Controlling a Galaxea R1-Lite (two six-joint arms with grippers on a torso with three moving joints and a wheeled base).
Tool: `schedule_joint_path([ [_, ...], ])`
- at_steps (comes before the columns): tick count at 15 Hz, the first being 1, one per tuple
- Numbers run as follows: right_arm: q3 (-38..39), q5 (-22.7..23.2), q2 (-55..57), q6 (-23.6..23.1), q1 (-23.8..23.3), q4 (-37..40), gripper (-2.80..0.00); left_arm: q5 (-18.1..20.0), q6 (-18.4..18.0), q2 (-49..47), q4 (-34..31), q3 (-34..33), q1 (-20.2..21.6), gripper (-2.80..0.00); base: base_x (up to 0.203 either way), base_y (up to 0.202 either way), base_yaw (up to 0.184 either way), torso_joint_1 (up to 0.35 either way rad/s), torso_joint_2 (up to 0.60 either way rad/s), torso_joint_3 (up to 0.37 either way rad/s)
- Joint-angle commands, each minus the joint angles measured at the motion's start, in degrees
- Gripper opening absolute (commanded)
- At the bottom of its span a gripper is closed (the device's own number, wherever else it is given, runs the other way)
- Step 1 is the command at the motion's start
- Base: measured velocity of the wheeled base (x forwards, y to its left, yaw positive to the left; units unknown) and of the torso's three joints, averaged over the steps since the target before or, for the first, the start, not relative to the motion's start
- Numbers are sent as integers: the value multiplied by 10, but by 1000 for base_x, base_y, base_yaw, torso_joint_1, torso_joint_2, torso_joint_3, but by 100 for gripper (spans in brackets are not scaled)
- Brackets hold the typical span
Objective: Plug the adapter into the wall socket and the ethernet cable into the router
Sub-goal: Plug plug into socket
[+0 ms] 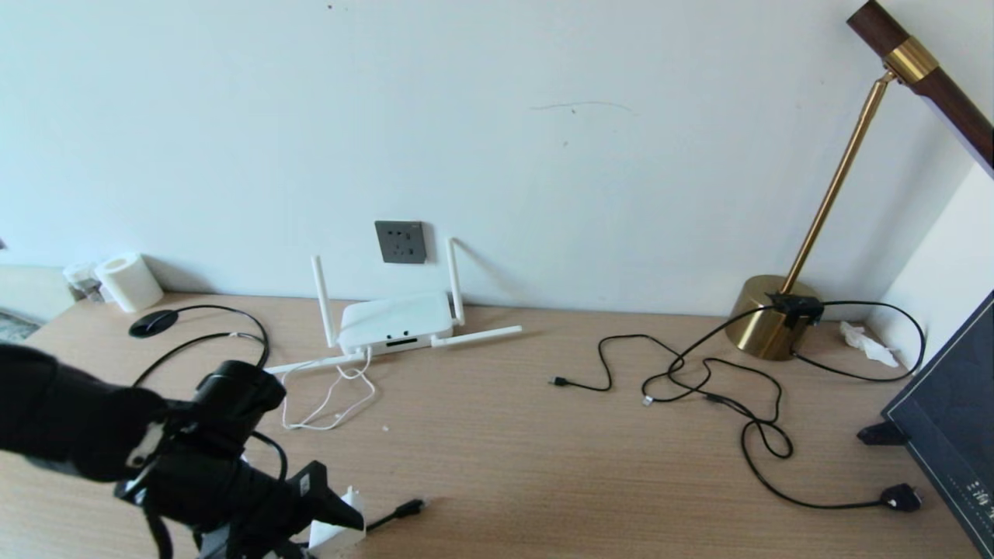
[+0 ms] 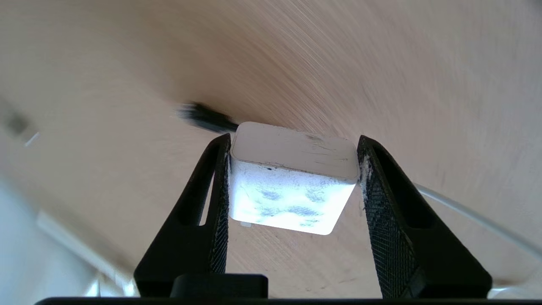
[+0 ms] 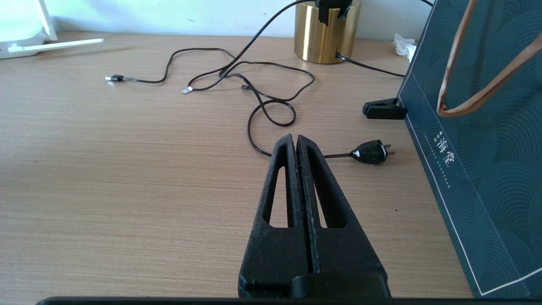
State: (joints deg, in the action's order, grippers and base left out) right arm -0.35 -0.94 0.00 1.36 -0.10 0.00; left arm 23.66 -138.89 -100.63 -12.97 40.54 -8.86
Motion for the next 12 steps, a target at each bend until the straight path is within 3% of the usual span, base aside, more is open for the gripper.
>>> schedule_joint_path([
  [1,0,0,0,0,0,0,-280,47,168,129,5,-45,4,-280,0,0,0,0,0,0],
  [3,0,0,0,0,0,0,-280,89,341,180,12,-66,15,-280,0,0,0,0,0,0],
  [5,0,0,0,0,0,0,-280,127,437,188,60,-84,69,-280,0,0,0,0,0,0],
  [7,0,0,0,0,0,0,-280,199,496,157,116,-98,152,-280,0,0,0,0,0,0],
  [9,0,0,0,0,0,0,-280,264,528,83,154,-99,210,-280,0,0,0,0,0,0],
  [12,0,0,0,0,0,0,-280,335,561,-23,174,-70,238,-280,0,0,0,0,0,0],
])
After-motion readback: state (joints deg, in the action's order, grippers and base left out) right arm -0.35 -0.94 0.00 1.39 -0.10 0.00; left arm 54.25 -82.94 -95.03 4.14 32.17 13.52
